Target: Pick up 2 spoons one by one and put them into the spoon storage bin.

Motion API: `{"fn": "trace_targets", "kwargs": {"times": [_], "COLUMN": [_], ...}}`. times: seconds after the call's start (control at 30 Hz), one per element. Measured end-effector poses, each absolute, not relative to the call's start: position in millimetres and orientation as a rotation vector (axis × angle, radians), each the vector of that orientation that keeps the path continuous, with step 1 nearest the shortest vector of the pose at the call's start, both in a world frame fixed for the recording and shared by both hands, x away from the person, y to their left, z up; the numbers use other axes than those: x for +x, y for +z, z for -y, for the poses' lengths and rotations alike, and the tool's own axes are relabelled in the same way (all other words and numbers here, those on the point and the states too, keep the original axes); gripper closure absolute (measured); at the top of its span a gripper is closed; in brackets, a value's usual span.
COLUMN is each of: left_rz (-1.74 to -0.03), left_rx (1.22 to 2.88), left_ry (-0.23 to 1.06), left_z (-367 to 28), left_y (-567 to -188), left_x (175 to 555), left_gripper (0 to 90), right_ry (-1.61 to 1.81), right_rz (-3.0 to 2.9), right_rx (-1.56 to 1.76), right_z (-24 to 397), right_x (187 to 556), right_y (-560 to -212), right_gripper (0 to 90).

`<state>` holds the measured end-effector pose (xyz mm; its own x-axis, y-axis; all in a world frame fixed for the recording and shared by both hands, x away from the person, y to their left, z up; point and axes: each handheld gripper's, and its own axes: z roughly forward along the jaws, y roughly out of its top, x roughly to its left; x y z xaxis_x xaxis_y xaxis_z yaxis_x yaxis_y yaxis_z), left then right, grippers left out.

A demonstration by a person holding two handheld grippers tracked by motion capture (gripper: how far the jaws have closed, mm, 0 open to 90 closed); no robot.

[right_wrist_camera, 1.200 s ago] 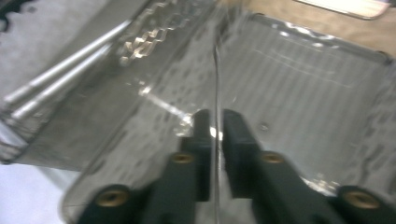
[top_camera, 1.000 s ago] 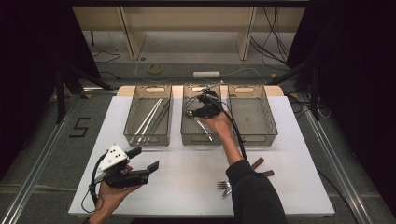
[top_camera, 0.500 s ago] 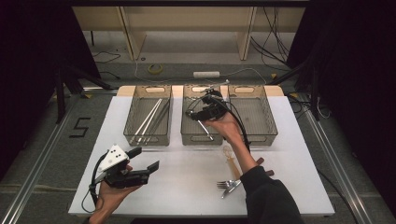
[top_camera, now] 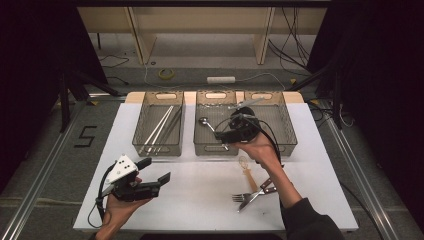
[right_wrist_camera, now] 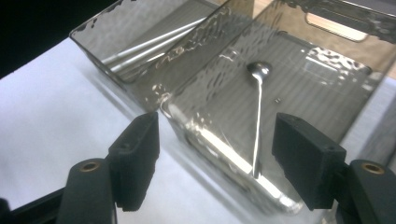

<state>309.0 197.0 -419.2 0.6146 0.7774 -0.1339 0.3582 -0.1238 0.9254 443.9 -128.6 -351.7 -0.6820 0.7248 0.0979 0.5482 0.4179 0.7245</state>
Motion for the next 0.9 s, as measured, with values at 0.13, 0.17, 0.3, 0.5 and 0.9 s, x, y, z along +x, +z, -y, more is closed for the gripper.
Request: {"fn": "trace_targets", "kwargs": {"times": [0.13,0.17,0.3,0.5,0.9], "left_rz": [-0.938,-0.938,-0.938,-0.939,-0.94], "left_rx": [1.726,1.726,1.728,1.727,1.728], "left_ry": [0.47,0.47,0.471,0.469,0.471], "left_z": [-196.3,-196.2,-196.2,-196.6,-195.9], "left_y": [-419.5,-419.5,-419.7,-419.7,-419.6], "left_x": [309.1,309.0,309.4,309.6,309.0], "left_gripper": [15.6,15.6,15.6,15.6,15.6], "right_ry": [1.128,1.126,1.107,1.082,1.052], "right_rz": [-2.426,-2.424,-2.403,-2.395,-2.391], "right_rx": [1.13,1.132,1.161,1.194,1.226], "right_z": [141.3,144.6,156.8,168.2,180.2], "right_x": [429.6,427.0,420.1,414.4,399.6], "right_y": [-354.7,-356.5,-364.8,-376.3,-398.4], "right_gripper": [32.7,32.6,32.2,31.6,31.8]}}
